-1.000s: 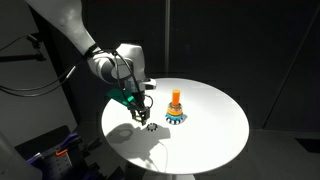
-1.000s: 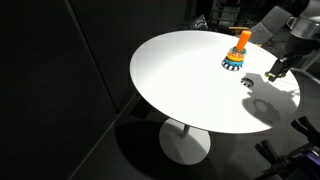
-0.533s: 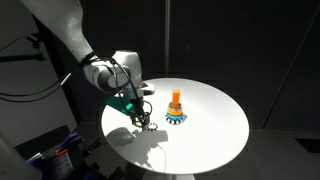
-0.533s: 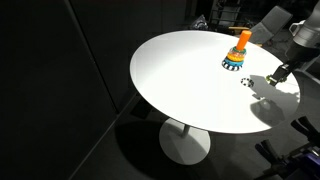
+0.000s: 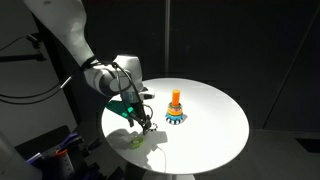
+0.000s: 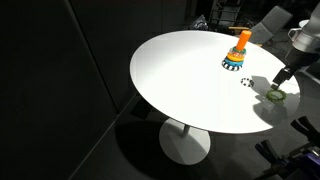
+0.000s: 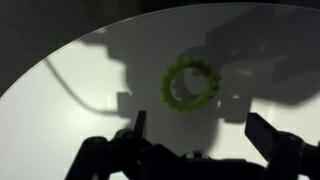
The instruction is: Remove the light green ring from the rings stacking stand and drop it on the table
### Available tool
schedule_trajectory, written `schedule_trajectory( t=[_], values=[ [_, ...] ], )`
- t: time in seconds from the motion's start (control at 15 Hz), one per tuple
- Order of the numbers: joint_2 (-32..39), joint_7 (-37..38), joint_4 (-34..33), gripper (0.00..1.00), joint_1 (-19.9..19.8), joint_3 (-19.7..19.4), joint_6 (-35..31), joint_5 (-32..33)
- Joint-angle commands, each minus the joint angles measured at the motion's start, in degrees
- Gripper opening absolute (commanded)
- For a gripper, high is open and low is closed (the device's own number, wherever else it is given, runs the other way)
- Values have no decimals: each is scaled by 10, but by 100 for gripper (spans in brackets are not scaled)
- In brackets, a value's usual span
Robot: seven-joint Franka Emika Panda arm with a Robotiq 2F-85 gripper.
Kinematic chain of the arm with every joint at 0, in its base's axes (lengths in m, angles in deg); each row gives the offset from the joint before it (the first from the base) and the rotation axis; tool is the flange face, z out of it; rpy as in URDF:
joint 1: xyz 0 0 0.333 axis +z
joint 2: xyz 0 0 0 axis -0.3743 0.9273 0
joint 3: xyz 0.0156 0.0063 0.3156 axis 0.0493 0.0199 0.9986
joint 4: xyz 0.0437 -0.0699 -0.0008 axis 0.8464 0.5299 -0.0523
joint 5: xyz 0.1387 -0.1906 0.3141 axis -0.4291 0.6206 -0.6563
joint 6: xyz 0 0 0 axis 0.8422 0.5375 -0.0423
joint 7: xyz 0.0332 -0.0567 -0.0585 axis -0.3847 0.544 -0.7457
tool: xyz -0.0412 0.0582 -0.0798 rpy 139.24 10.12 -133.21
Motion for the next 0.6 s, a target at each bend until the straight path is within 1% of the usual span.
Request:
schedule_trajectory(
  t=[0.0, 0.2, 0.33, 0.53],
  values=[
    [-1, 11, -29, 100, 6, -2, 76, 14],
    [-6, 5, -59, 100, 5, 5, 146, 8],
    [-8, -4, -85, 100, 3, 12, 204, -2],
    [-22, -1, -118, 100, 2, 18, 278, -7]
  ],
)
